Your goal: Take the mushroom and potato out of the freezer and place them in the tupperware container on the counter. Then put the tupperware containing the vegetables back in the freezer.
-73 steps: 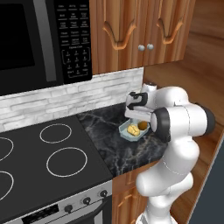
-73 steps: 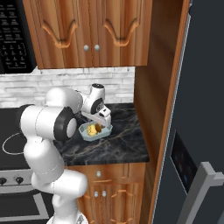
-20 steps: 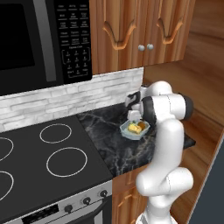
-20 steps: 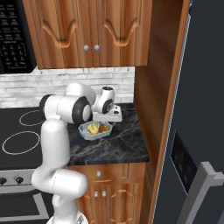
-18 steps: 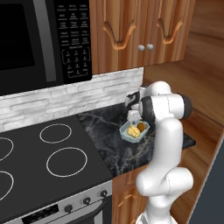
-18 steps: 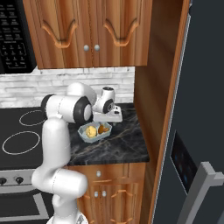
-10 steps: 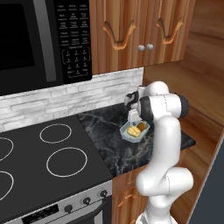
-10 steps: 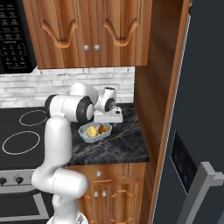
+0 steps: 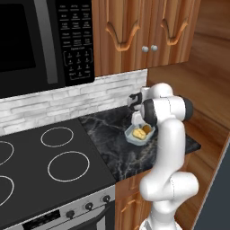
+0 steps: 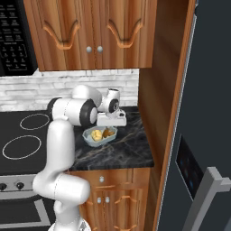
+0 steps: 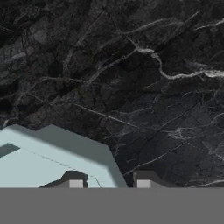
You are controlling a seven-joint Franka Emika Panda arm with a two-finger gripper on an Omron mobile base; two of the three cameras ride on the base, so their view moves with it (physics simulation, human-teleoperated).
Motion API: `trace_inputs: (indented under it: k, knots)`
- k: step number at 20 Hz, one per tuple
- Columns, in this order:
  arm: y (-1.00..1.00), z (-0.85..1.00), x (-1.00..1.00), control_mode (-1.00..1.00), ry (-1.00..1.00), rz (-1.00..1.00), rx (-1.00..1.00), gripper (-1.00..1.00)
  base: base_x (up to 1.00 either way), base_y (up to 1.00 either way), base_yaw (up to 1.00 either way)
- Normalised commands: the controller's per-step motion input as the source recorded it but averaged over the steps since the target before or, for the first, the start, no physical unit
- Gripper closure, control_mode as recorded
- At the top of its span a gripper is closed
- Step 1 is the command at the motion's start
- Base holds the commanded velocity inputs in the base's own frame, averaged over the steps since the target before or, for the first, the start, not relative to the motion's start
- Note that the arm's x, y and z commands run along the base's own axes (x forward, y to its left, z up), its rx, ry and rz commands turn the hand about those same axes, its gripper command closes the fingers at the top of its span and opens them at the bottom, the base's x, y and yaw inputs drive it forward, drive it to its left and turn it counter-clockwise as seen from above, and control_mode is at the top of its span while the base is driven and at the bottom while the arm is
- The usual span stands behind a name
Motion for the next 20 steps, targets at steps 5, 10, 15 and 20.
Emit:
trace_inputs:
  k: [5, 10, 15, 20]
  knots:
    - [0.0, -0.03, -0.44, -1.0, 0.0, -0.1, 0.01, 1.0, 0.0, 0.0, 0.0]
    - [-0.06, 0.07, -0.59, -1.0, 0.0, -0.27, 0.11, 1.0, 0.0, 0.0, 0.0]
    - [0.0, 0.42, -0.64, -1.0, -0.01, -0.38, 0.14, 1.0, 0.0, 0.0, 0.0]
    - [0.0, 0.6, -0.56, -1.0, 0.0, -0.41, 0.11, 1.0, 0.0, 0.0, 0.0]
